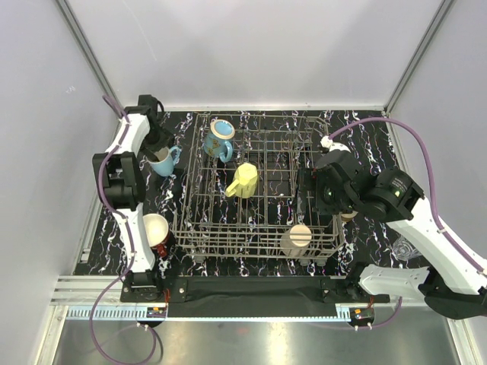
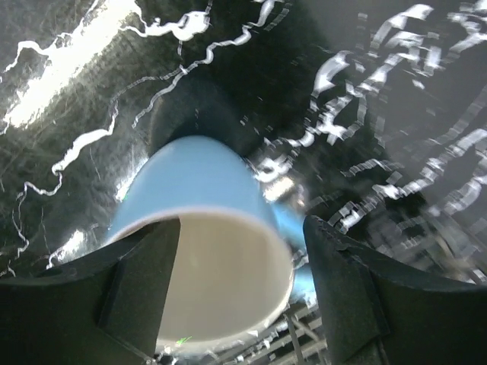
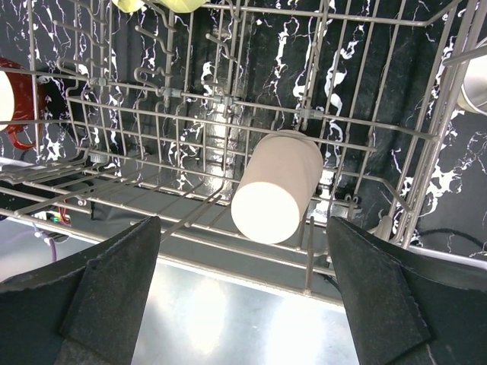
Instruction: Load the cups into the dish rack
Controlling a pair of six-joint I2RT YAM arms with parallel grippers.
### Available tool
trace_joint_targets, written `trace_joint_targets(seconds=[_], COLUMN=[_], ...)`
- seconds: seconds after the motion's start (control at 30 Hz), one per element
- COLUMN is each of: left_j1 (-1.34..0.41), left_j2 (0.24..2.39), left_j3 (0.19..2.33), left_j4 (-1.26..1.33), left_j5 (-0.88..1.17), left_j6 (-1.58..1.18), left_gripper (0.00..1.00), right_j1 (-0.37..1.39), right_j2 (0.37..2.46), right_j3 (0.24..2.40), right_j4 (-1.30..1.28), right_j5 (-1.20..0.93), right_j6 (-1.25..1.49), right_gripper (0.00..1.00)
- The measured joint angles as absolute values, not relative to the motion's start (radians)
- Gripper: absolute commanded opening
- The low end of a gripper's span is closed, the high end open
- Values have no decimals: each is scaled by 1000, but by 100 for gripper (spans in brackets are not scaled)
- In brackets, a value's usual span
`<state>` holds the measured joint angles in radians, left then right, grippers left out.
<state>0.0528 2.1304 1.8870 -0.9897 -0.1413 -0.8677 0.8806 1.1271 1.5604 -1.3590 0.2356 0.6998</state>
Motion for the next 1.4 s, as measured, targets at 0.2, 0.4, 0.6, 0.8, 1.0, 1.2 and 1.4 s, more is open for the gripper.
trace_joint_targets(seconds=[0.2,0.4,0.6,0.8,1.0,1.2,1.4], left_j1=[60,69,76,62,-8,-185,-317], left_j2=[2197,2185,2117,1898,1423,1101,1101], left_j3=[1892,1880,1871,1865,1633,1487,1359], left_j4=[-991,-1002,-998,-978,-744,-508,-220], left_j5=[-130,-135,-123,-51,72,224,388], left_j6=[-878,-862,-842,-791,-755,-808,-946], left_gripper=[38,0,0,0,0,0,0], right_j1=[881,881,881,879,878,877,877], right_j2=[1124,1130,1156,1215,1260,1327,1391], right_j3=[1544,1541,1541,1574,1631,1702,1724], right_j4=[-1358,-1358,-1333,-1274,-1118,-948,-774], right_j5=[223,216,194,126,24,-113,-221], right_j6=[709,711,710,703,694,690,678], right_gripper=[97,96,96,96,97,98,99])
